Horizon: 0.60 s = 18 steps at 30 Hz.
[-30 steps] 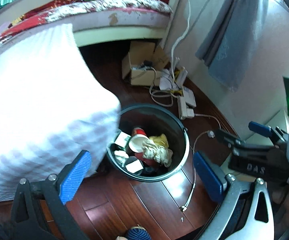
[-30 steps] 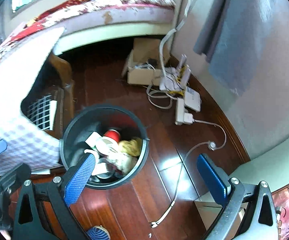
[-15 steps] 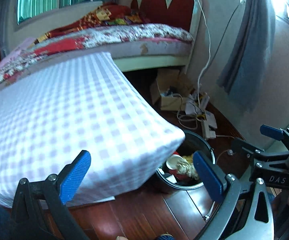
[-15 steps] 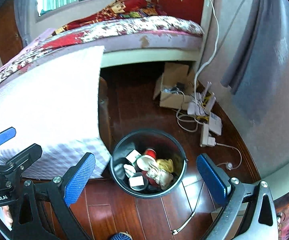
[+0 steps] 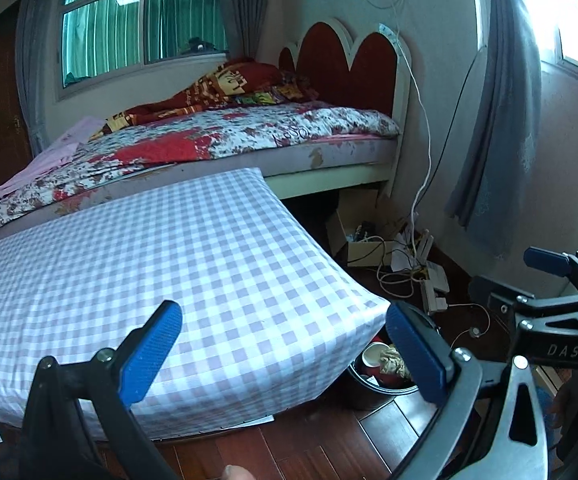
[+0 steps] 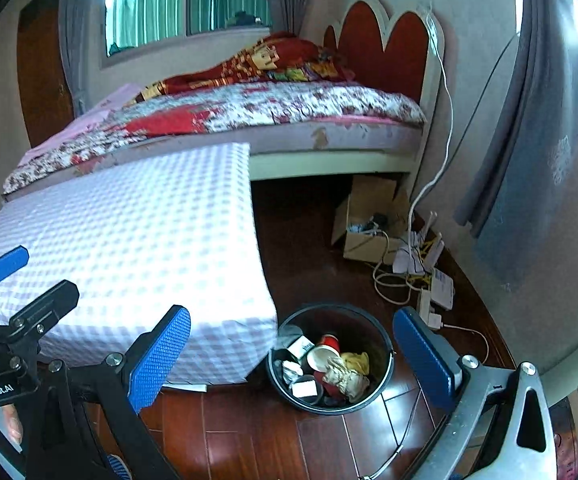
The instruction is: Collect trash
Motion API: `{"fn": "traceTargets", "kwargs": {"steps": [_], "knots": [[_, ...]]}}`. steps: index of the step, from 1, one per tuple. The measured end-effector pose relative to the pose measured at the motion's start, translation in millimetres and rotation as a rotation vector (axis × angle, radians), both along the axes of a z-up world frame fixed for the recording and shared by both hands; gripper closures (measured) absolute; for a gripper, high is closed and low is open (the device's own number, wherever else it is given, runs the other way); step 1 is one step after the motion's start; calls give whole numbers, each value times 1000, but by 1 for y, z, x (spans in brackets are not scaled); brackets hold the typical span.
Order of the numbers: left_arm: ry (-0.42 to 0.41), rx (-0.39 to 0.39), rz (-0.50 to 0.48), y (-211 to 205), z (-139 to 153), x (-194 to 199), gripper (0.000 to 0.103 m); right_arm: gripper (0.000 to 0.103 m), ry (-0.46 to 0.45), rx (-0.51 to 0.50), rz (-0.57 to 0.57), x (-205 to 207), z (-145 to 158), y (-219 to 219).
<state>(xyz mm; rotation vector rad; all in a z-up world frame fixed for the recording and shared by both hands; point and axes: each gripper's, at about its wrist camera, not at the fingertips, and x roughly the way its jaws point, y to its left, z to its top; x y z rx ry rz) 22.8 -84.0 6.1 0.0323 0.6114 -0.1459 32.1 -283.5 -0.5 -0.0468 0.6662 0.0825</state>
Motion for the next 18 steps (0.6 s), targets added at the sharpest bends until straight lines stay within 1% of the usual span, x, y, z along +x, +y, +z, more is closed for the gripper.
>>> {"fn": "traceTargets", "kwargs": {"steps": [2, 7, 13, 18], "knots": [[-8, 1, 9, 4, 5, -6, 1, 1, -21, -7, 5, -6, 8, 4], [-30, 7, 26, 12, 16, -23, 1, 1, -63, 10, 16, -27, 27, 10], [-83, -2, 45, 20, 35, -45, 1, 1, -110, 11, 13, -55, 42, 10], [-126, 11, 40, 18, 47, -60, 1, 1, -167, -6, 3, -70, 57, 5]]}}
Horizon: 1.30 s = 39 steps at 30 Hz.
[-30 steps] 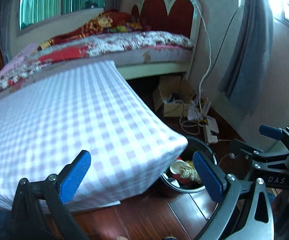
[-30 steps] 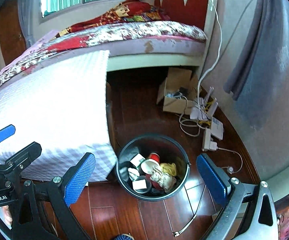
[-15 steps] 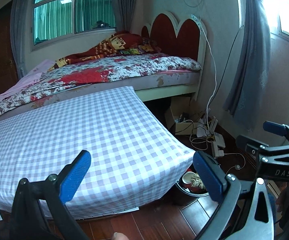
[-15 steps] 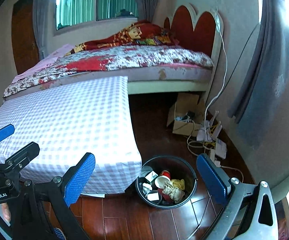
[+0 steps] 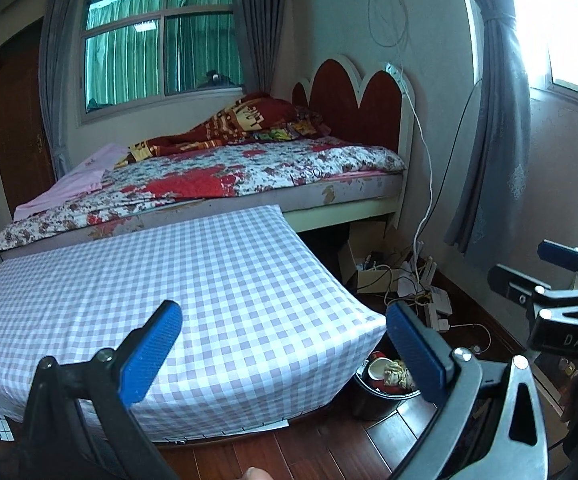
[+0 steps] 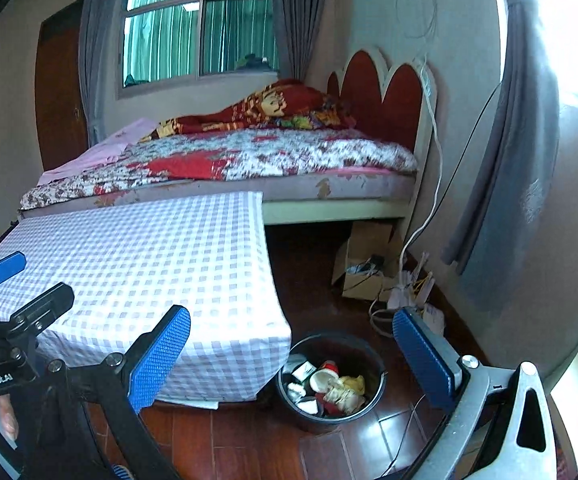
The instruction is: Collect trash
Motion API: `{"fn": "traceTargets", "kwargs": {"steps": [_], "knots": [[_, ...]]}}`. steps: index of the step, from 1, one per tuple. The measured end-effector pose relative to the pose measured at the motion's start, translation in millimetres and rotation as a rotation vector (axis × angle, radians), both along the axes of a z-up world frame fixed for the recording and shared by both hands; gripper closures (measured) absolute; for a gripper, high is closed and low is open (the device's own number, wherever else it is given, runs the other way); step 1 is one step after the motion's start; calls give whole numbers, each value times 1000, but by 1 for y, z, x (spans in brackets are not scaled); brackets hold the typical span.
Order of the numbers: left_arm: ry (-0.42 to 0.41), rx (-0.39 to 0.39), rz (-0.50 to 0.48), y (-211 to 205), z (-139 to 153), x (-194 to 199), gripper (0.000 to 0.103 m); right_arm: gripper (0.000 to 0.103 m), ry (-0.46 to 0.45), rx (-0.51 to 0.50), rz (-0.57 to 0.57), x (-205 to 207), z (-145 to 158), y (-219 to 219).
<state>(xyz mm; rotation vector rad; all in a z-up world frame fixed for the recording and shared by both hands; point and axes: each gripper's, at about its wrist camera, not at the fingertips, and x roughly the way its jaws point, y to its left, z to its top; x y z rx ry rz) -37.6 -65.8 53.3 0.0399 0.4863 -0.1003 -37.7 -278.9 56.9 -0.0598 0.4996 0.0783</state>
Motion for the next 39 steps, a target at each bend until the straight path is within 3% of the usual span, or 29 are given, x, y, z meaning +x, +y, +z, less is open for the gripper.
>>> {"fn": "traceTargets", "kwargs": {"steps": [39], "knots": [[-18, 14, -48, -12, 3, 0, 1, 1, 10, 13, -23, 1, -3, -13]]}}
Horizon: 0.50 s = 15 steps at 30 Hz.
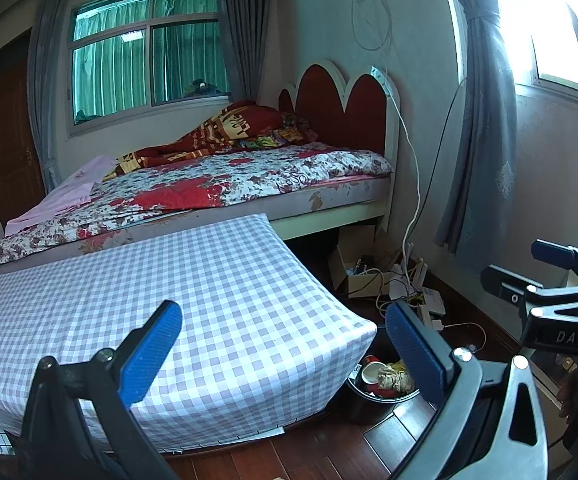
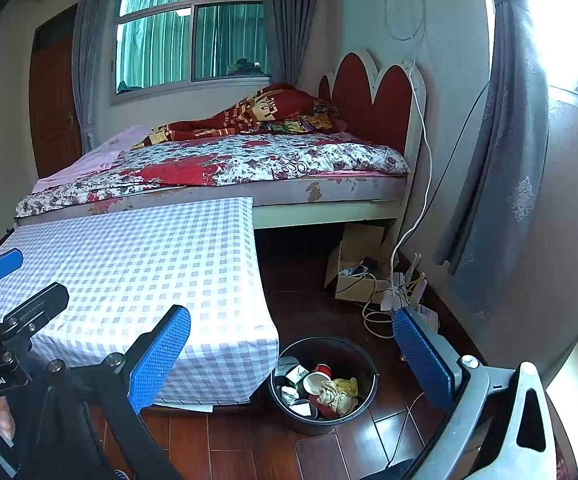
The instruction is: Collect trash
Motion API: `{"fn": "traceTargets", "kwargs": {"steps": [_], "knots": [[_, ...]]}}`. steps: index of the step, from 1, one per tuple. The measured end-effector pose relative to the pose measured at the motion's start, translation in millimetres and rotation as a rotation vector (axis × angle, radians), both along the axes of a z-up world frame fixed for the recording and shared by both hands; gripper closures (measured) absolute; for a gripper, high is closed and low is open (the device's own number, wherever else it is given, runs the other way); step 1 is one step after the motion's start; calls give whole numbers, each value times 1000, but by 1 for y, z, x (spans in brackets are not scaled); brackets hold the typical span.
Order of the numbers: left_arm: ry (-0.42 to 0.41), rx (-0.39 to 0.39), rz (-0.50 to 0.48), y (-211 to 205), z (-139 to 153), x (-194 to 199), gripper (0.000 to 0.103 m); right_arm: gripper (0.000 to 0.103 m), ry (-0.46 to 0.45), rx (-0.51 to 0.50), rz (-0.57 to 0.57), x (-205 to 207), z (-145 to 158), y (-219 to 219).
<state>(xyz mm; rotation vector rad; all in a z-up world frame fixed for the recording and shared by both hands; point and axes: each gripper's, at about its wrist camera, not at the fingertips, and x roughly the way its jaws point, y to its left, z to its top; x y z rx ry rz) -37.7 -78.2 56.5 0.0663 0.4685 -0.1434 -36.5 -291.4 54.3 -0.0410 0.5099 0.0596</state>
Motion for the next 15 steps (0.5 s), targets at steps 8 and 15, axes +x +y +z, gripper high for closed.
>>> {"fn": "traceTargets", "kwargs": {"steps": [8, 15], "knots": [[6, 1, -4, -2, -2, 2, 1, 1, 2, 0, -1, 0, -2, -2], [2, 6, -14, -7, -2, 3, 1, 1, 2, 0, -2, 0, -3, -3]]}}
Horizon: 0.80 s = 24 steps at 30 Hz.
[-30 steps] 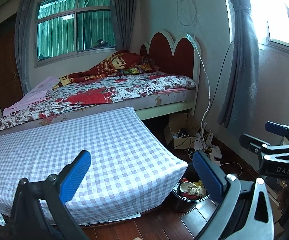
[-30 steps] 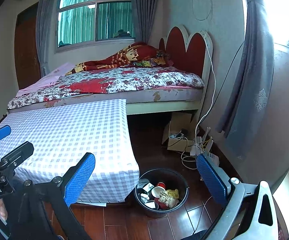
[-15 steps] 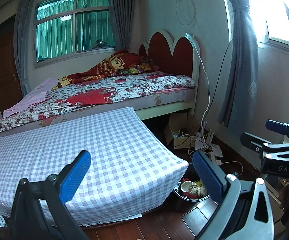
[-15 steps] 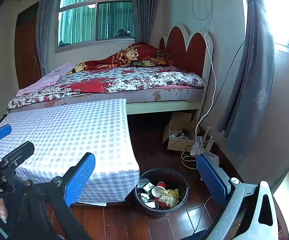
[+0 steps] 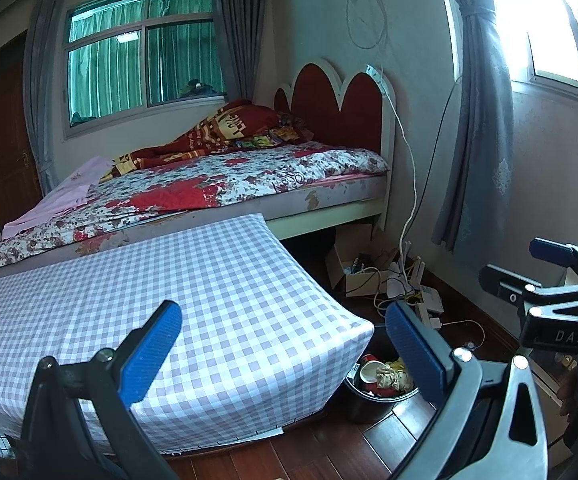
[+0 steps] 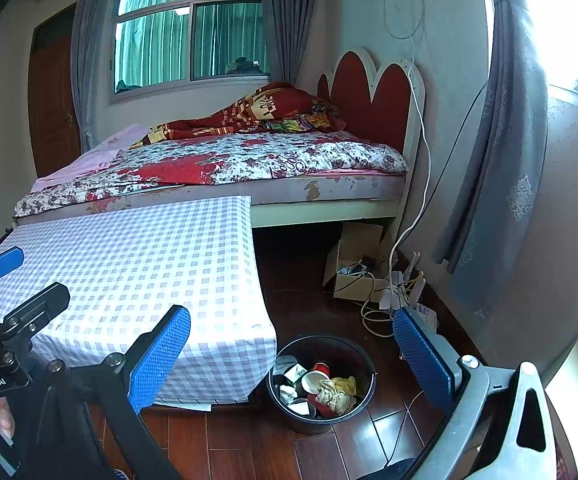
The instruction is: Collect trash
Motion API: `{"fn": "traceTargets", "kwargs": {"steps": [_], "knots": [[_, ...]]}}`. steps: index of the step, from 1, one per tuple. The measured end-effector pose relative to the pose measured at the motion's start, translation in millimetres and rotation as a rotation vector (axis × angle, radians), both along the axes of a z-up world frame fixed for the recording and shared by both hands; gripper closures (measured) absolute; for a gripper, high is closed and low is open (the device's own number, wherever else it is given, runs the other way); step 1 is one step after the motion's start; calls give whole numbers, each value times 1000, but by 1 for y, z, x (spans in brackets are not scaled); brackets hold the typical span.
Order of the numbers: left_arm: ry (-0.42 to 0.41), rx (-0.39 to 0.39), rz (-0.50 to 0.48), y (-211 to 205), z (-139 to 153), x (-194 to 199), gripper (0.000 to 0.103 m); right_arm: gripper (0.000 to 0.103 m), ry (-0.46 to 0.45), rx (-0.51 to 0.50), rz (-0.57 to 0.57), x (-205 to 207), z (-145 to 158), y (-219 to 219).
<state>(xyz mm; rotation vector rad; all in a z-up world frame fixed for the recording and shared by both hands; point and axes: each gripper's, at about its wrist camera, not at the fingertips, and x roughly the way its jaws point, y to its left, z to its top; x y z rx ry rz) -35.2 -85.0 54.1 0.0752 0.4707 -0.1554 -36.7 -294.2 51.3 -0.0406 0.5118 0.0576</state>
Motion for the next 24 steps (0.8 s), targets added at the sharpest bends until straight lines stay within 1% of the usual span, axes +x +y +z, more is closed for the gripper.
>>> {"fn": "traceTargets", "kwargs": {"steps": [24], "knots": [[0, 2, -10, -3, 1, -1, 1, 1, 3, 1, -2, 0, -2, -1]]}}
